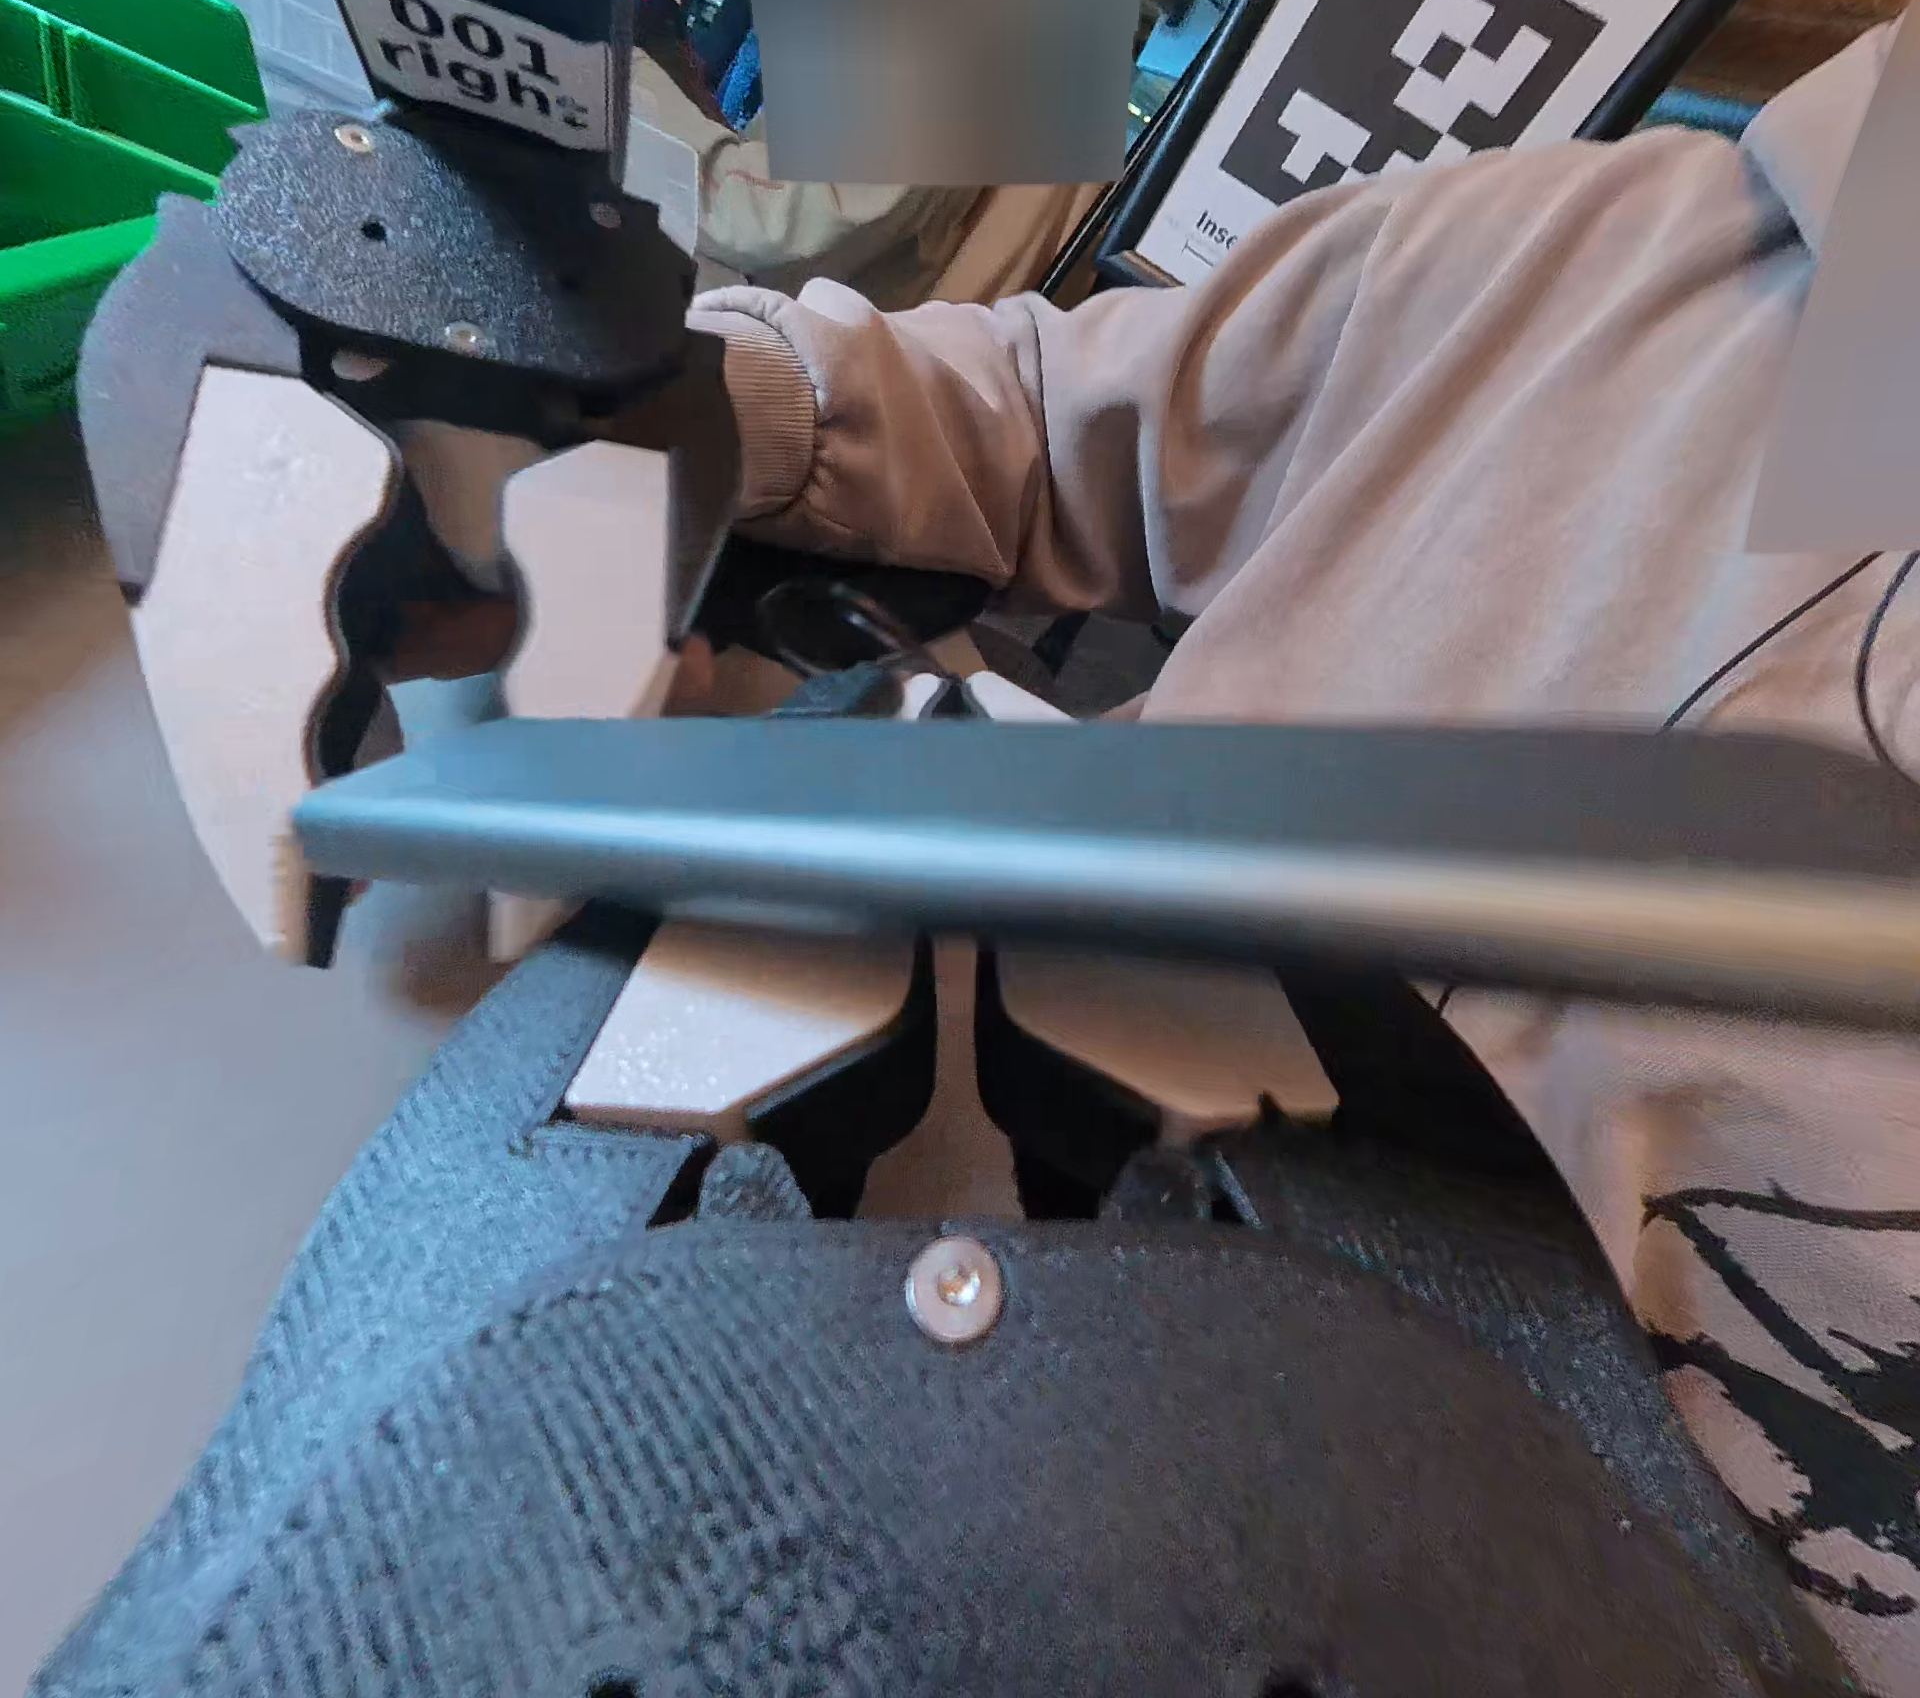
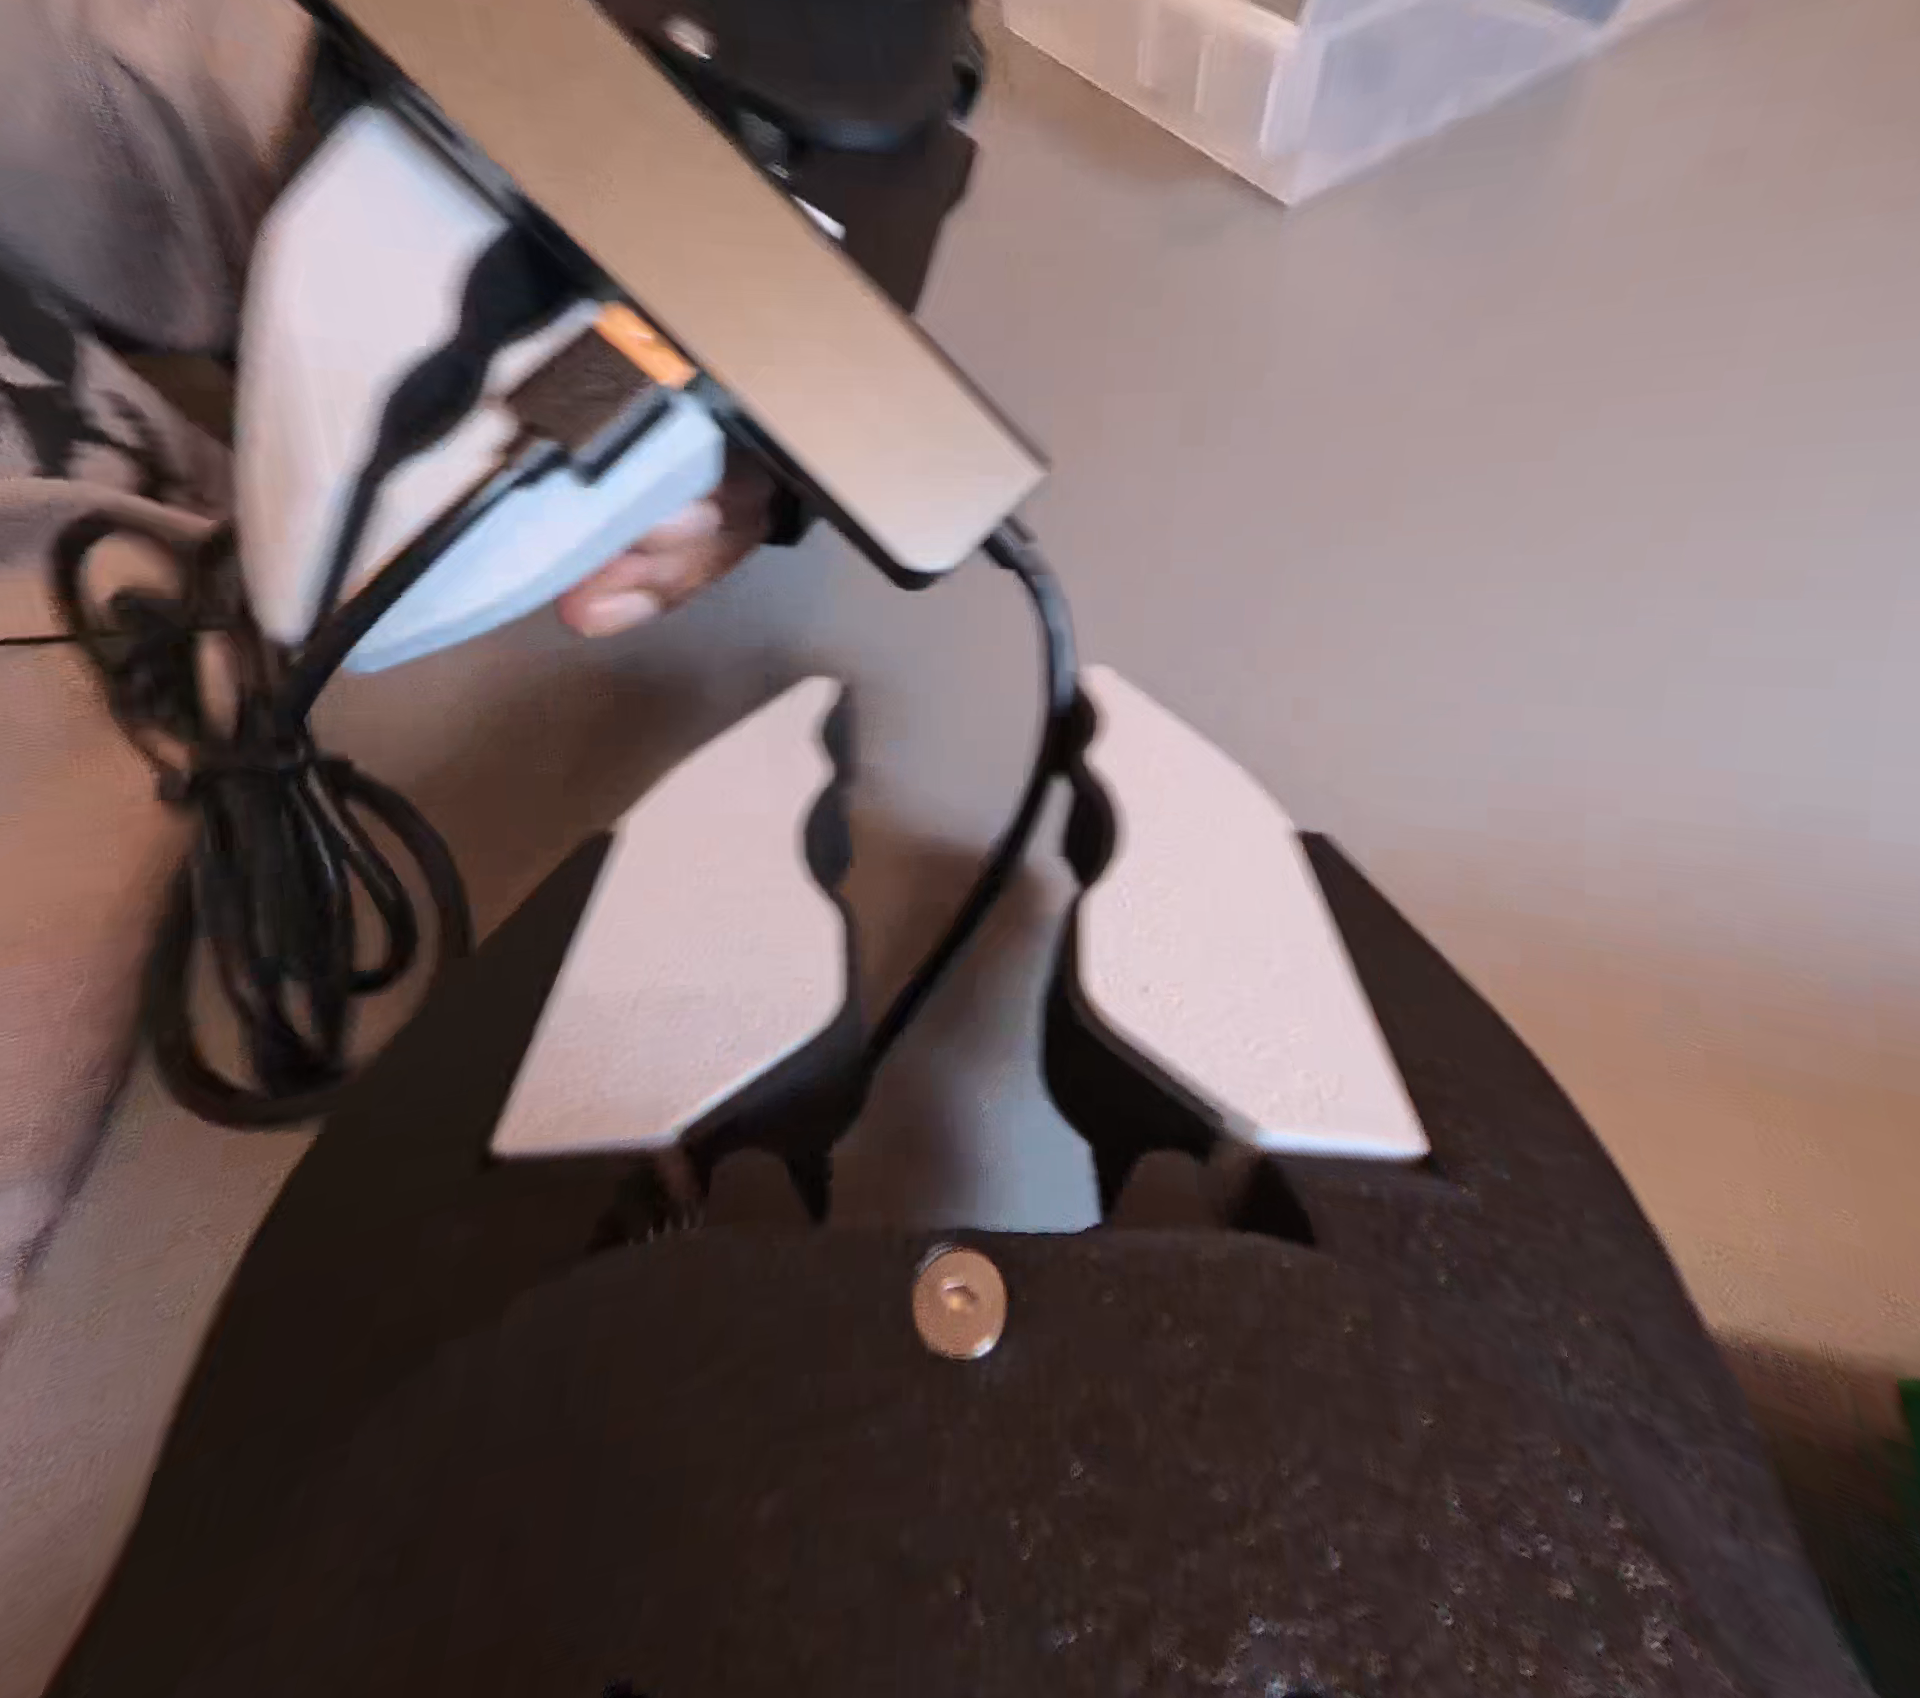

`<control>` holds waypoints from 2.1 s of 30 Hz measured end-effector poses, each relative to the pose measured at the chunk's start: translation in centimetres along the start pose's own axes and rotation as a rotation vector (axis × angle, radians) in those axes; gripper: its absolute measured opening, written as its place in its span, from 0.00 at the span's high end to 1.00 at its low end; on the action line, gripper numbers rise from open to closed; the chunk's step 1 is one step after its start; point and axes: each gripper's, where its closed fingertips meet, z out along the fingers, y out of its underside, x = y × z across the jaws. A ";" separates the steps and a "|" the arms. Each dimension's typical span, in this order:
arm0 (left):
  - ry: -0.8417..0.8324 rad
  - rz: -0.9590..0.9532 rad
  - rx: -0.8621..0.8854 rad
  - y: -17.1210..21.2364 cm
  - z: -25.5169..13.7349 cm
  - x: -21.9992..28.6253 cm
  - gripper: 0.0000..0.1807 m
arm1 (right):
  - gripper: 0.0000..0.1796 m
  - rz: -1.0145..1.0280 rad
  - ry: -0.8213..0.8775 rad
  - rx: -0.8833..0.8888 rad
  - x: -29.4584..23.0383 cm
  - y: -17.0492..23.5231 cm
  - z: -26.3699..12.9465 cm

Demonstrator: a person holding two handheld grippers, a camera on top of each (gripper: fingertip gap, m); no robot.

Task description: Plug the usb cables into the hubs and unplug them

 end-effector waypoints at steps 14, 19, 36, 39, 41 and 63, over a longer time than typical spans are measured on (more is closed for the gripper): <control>-0.659 0.273 -0.007 -2.8 -7.1 -6.5 0.79 | 1.00 0.318 0.263 0.103 4.0 -1.7 -5.7; -1.007 0.622 -0.255 -2.6 -8.9 -9.1 0.73 | 1.00 0.441 0.185 0.249 2.9 -4.3 -6.8; -1.334 1.031 -0.247 -6.6 -7.5 -10.2 0.81 | 1.00 0.701 -0.296 0.709 -4.5 -12.1 -7.5; -1.292 1.025 -0.259 -6.7 -7.7 -9.4 0.82 | 1.00 0.636 -0.279 0.681 -4.7 -11.8 -7.7; -1.178 0.978 -0.279 -5.9 -7.0 -9.0 0.82 | 0.95 0.516 -0.262 0.620 -5.1 -11.5 -8.1; -0.220 0.201 -0.209 2.3 -1.5 -3.1 0.85 | 0.92 -0.473 0.020 0.133 -6.4 -3.0 -3.8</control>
